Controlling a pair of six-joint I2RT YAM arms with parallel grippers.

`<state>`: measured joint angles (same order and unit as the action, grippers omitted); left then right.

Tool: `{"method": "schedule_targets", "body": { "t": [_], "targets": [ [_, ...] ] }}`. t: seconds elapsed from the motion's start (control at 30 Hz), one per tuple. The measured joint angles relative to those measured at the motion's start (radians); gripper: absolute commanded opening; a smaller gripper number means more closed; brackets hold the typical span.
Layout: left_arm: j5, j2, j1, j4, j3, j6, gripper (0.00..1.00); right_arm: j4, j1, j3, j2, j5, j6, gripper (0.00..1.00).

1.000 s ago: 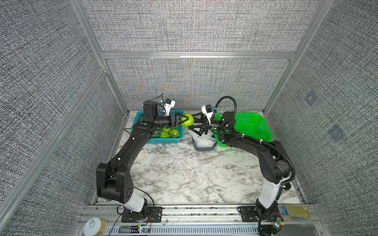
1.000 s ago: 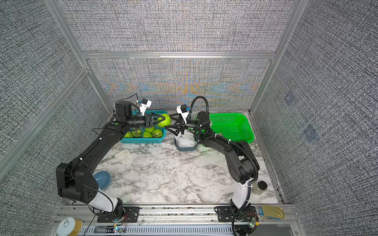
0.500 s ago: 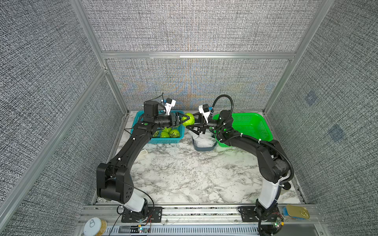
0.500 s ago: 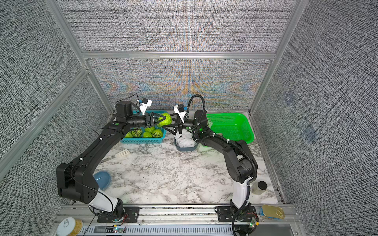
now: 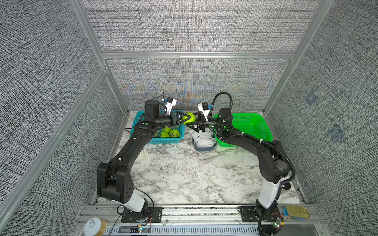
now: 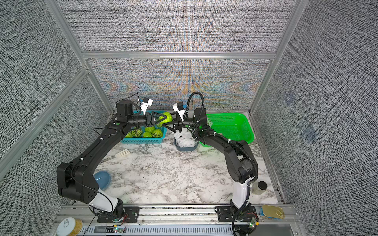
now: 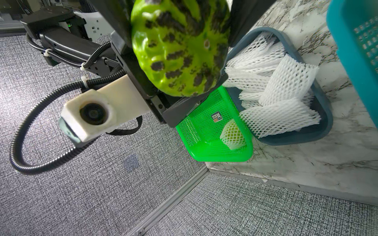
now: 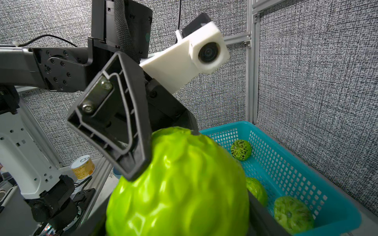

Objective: Sleeve custard apples in foam nets
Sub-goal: Pick up the custard apple from the basket, then place the custard apple at the center of the board.

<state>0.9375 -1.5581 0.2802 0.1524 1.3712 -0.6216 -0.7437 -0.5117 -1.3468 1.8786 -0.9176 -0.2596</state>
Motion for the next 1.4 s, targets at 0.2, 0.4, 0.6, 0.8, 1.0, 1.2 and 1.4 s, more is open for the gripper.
{"method": "schedule_targets", "body": {
  "t": [0.2,0.4,0.6,0.8,1.0,1.2,1.4],
  "targets": [
    [-0.081,0.041,0.003,0.014,0.007,0.043,0.93,0.1,-0.004,0.036,-0.061,0.026,0.043,0.64],
    [-0.234,0.108,0.002,0.045,0.013,0.093,0.99,0.298,-0.007,0.077,-0.174,0.096,0.117,0.61],
    [-0.483,0.288,0.002,0.039,-0.074,0.192,0.99,0.687,-0.083,0.074,-0.305,0.26,0.283,0.61],
    [-0.678,0.531,0.001,-0.01,-0.28,0.315,0.99,1.053,-0.207,0.078,-0.394,0.464,0.307,0.6],
    [-0.787,0.733,0.001,-0.025,-0.479,0.441,0.99,1.36,-0.333,0.09,-0.418,0.635,0.207,0.6],
    [-0.8,0.868,0.002,-0.017,-0.615,0.596,0.99,1.51,-0.426,0.207,-0.39,0.741,0.097,0.6],
    [-0.786,0.925,0.031,-0.015,-0.669,0.739,0.99,1.512,-0.468,0.256,-0.302,0.8,0.021,0.6]
  ]
}}
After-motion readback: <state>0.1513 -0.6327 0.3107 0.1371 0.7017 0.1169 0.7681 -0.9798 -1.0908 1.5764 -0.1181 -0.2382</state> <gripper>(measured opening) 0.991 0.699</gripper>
